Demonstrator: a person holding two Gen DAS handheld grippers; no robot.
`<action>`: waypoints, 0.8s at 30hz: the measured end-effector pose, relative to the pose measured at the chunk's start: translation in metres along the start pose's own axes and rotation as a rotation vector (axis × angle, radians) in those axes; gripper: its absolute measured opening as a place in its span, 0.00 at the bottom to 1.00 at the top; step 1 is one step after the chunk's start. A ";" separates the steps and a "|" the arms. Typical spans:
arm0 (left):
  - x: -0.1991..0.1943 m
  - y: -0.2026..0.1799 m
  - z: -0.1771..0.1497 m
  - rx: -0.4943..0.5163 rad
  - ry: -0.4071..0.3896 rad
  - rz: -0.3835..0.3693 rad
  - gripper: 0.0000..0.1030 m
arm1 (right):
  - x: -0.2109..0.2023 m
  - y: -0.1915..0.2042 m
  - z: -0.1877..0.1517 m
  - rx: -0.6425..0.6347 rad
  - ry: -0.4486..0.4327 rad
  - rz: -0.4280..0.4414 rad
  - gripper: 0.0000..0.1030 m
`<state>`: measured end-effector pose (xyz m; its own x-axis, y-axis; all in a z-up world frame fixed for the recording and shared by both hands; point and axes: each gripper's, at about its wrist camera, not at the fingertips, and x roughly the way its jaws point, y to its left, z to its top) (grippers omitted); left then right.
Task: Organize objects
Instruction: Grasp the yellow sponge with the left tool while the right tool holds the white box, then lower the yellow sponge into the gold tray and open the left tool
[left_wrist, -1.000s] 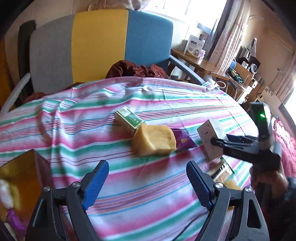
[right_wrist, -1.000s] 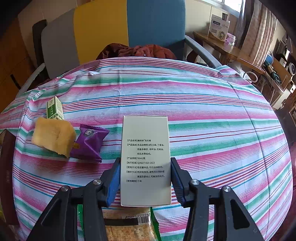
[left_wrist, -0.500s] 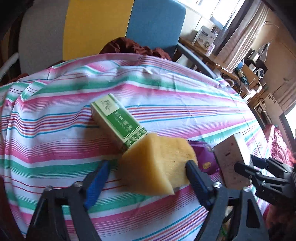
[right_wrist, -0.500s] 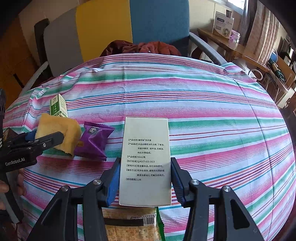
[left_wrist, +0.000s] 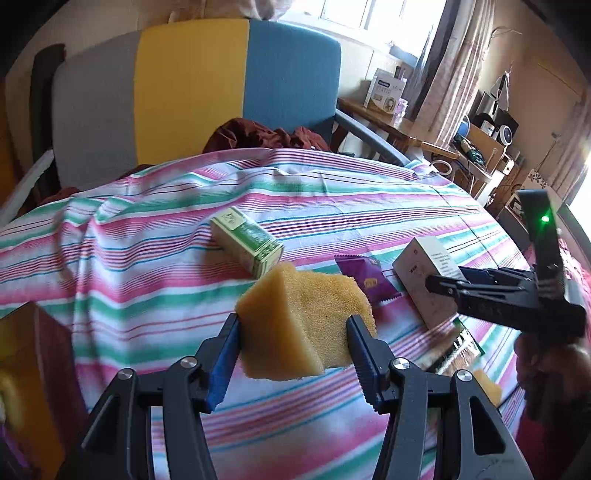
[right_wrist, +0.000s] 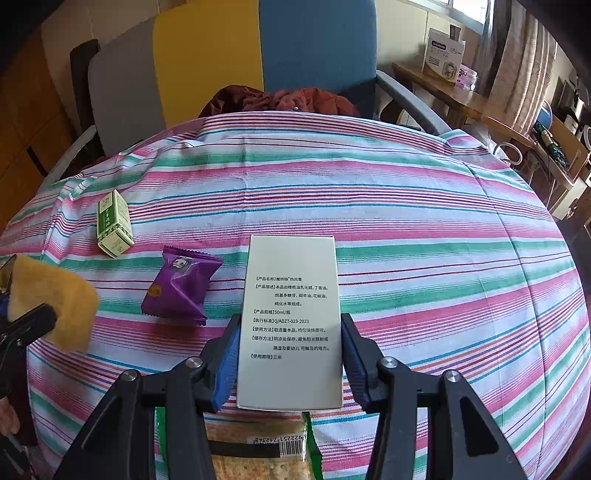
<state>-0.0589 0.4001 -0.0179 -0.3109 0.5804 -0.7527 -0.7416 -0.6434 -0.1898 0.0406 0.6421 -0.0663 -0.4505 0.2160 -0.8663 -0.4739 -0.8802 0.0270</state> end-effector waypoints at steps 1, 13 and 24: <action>-0.007 0.002 -0.004 -0.004 -0.004 0.006 0.56 | 0.000 0.000 0.000 0.001 -0.003 -0.002 0.49; -0.102 0.035 -0.045 0.006 -0.125 0.166 0.57 | 0.000 -0.001 -0.001 0.008 -0.029 -0.006 0.49; -0.157 0.082 -0.089 -0.053 -0.158 0.291 0.58 | 0.002 0.005 -0.002 -0.025 -0.035 -0.046 0.49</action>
<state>-0.0183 0.2114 0.0287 -0.5970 0.4358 -0.6736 -0.5774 -0.8163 -0.0163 0.0383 0.6372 -0.0688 -0.4547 0.2708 -0.8485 -0.4759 -0.8791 -0.0255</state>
